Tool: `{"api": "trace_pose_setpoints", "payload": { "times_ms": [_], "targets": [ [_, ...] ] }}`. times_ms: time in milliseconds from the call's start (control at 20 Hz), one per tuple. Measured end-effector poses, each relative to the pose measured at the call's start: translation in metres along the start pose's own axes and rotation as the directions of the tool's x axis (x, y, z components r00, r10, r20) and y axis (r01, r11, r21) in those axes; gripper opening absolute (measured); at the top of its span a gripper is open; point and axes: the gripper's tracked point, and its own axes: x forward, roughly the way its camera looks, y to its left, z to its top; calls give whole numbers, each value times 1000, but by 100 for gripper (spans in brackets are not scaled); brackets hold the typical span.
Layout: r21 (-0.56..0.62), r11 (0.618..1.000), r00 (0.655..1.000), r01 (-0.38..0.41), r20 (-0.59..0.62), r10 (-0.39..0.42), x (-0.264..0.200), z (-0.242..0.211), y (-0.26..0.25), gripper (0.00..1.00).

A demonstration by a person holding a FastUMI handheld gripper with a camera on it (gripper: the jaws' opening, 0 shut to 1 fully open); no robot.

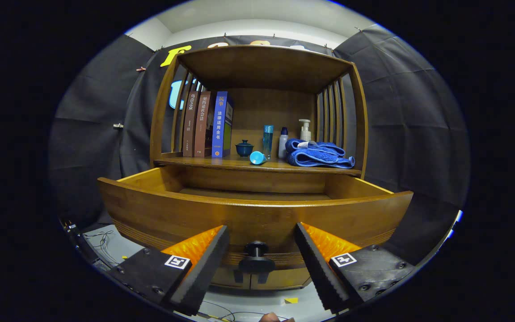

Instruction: Pull open the drawer, take out the items inside it, and place them on the countertop above the cabinet.

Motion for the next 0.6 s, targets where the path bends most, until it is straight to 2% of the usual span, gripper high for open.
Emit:
{"api": "trace_pose_setpoints", "payload": {
  "times_ms": [600],
  "targets": [
    [3,1000,1000,22,0,-22,65,12,6,99]
  ]
}}
